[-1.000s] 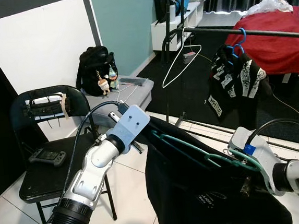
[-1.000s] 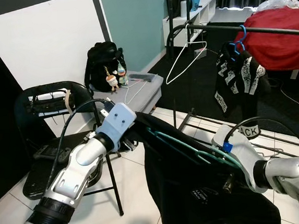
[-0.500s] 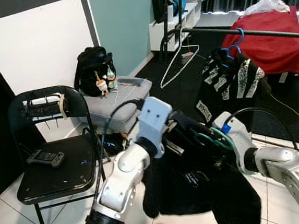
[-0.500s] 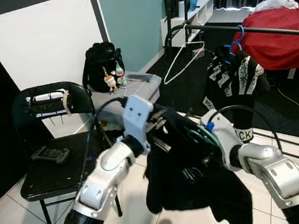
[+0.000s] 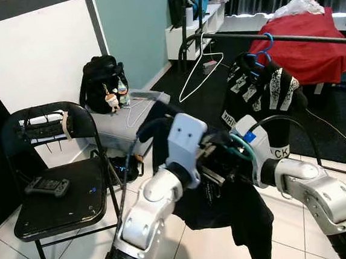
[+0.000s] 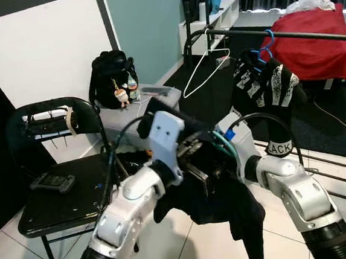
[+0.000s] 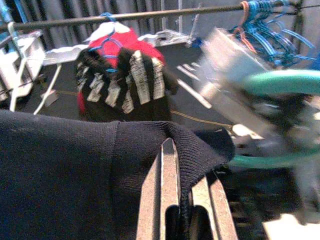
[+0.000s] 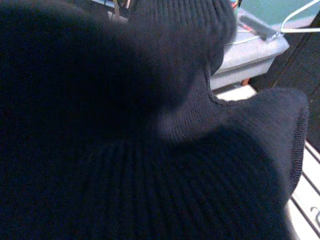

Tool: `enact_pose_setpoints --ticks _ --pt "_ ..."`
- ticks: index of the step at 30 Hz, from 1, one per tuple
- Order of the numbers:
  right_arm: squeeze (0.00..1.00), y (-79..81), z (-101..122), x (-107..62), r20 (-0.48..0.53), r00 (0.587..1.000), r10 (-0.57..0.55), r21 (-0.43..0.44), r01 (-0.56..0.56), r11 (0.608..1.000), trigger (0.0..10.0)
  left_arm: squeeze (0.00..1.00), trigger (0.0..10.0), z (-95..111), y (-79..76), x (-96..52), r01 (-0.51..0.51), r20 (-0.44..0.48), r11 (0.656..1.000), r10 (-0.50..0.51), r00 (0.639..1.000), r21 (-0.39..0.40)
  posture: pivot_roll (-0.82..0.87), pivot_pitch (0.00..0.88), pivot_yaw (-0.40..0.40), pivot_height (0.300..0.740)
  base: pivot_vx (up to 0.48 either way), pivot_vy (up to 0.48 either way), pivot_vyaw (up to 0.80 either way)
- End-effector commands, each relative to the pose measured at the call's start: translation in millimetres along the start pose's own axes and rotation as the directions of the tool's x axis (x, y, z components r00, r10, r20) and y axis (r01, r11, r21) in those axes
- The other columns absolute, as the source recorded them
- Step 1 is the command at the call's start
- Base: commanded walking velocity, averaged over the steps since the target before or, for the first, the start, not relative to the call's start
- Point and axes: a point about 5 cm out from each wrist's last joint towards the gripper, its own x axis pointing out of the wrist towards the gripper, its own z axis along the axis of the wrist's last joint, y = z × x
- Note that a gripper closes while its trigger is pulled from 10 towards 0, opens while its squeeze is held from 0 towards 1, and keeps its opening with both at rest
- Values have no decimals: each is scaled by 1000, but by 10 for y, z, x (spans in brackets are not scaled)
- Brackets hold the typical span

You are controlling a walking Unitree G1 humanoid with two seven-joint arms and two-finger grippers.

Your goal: Hang hanger

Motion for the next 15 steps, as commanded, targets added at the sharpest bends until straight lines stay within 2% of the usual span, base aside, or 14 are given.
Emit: enact_pose_setpoints --ticks 1,2,3,5,6,7,8,11,12,13,14,15 --pt "0 10 202 24 110 994 5 -24 -2 1000 10000 1000 10000 -60 -88 -11 60 -32 998 -61 998 -20 -199 0 40 740 0 0 0" --pt "0 10 202 24 110 994 5 -24 -2 1000 10000 1000 10000 -60 -88 -11 60 -32 998 -61 998 -20 -199 0 40 740 0 0 0" --pt "0 -11 240 17 144 989 -11 -14 13 1000 10000 1000 10000 -99 -75 -71 119 -70 993 -118 991 3 -201 0 41 740 0 0 0" --pt "0 -11 240 17 144 989 -11 -14 13 1000 10000 1000 10000 -99 -75 -71 119 -70 993 -118 991 3 -201 0 41 740 0 0 0" --pt "0 -38 256 -9 166 986 -21 -6 22 1000 10000 1000 10000 -119 12 -168 167 -112 986 -164 980 13 -202 0 40 740 0 0 0" --pt "0 -38 256 -9 166 986 -21 -6 22 1000 10000 1000 10000 -119 12 -168 167 -112 986 -164 980 13 -202 0 40 740 0 0 0" --pt "0 -62 247 -49 175 984 -18 -2 18 1000 10000 1000 10000 -89 142 -267 193 -139 981 -189 972 18 -196 0 38 740 0 0 0" --pt "0 -62 247 -49 175 984 -18 -2 18 1000 10000 1000 10000 -89 142 -267 193 -139 981 -189 972 18 -196 0 38 740 0 0 0" --pt "0 -77 215 -126 179 984 11 7 -12 1000 10000 1000 10000 32 332 -379 208 -137 978 -203 970 29 -191 0 36 740 0 0 0" --pt "0 -77 215 -126 179 984 11 7 -12 1000 10000 1000 10000 32 332 -379 208 -137 978 -203 970 29 -191 0 36 740 0 0 0" --pt "0 -103 164 -241 181 982 54 21 -59 998 10000 1000 10000 243 512 -480 220 -97 975 -216 972 38 -185 0 34 740 0 0 0" --pt "0 -103 164 -241 181 982 54 21 -59 998 10000 1000 10000 243 512 -480 220 -97 975 -216 972 38 -185 0 34 740 0 0 0"
